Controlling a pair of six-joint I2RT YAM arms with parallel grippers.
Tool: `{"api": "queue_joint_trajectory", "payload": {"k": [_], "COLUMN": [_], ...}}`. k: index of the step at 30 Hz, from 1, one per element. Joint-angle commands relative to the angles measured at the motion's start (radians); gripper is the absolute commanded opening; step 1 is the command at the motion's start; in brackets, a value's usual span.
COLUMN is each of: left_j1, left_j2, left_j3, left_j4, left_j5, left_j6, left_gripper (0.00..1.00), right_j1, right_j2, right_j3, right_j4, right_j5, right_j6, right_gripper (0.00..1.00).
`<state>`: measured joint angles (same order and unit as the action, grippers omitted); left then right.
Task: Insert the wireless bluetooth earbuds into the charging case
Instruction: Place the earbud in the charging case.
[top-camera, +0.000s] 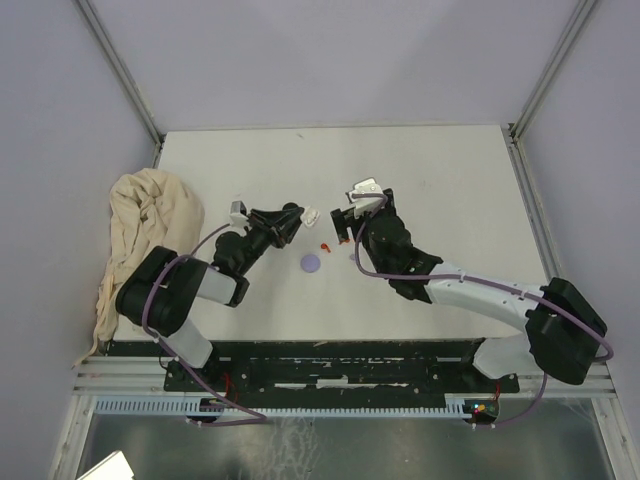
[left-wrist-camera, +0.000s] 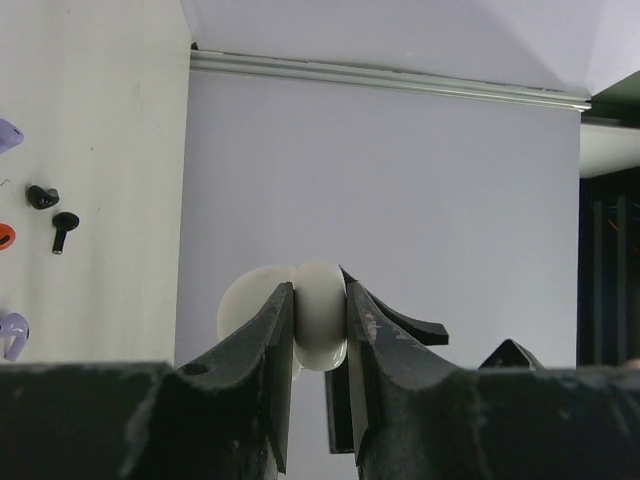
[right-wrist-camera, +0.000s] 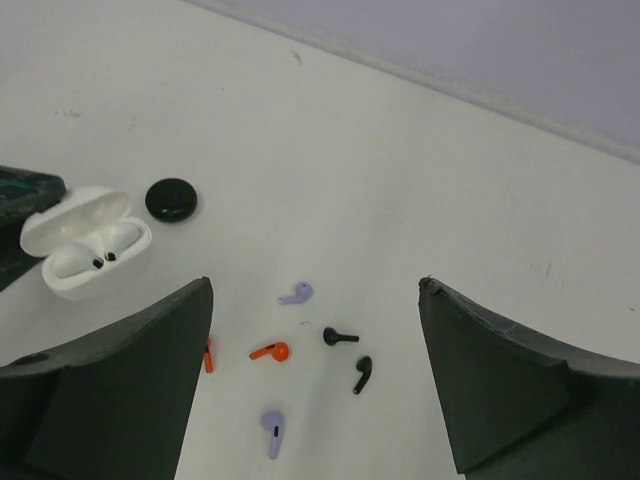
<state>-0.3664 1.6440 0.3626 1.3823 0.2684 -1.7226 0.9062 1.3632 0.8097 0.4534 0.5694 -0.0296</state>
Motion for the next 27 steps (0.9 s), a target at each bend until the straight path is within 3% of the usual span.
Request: {"api": "queue_joint_trajectory", "payload": {"k": [1, 3, 6, 10, 13, 27], "left_j1": [0.001, -0.006, -0.02, -0.05, -0.069, -0.102], "left_j2": [-0.017, -0.036, -0.071, -0.111, -0.138, -0.18], "left_j3": [0.031, 0.031, 0.04, 0.053, 0.055, 0.089], "left_j4": [0.019, -0.018, -0.088, -0.18, -0.247, -0.419], "left_j5": [-0.001, -0.026, -0.066, -0.126, -0.172, -0.266], "left_j6": [0.017, 0.017, 0.046, 0.039, 0.028, -0.015], "left_gripper": [0.03, 0.03, 0.03, 0.03, 0.03, 0.03], "right_j1": [-0.007, -0.006, -0.006, -0.006, -0.006, 0.039], "right_j2": [-0.016, 0.013, 0.061, 0.14, 0.201, 0.369], "right_j3": [-0.058, -0.07, -0.082, -0.154, -0.162, -0.103], "right_j4": [-0.079, -0.062, -0.007, 0.265, 0.377, 0.57], "right_j5": [-0.068, -0.085, -0.114, -0.144, -0.157, -0.16], "right_j6": [0.073, 0.065, 0.058, 0.062, 0.063, 0.045], "right_gripper": [0.95, 1.0, 0.99, 0.99, 0.99, 0.99]}}
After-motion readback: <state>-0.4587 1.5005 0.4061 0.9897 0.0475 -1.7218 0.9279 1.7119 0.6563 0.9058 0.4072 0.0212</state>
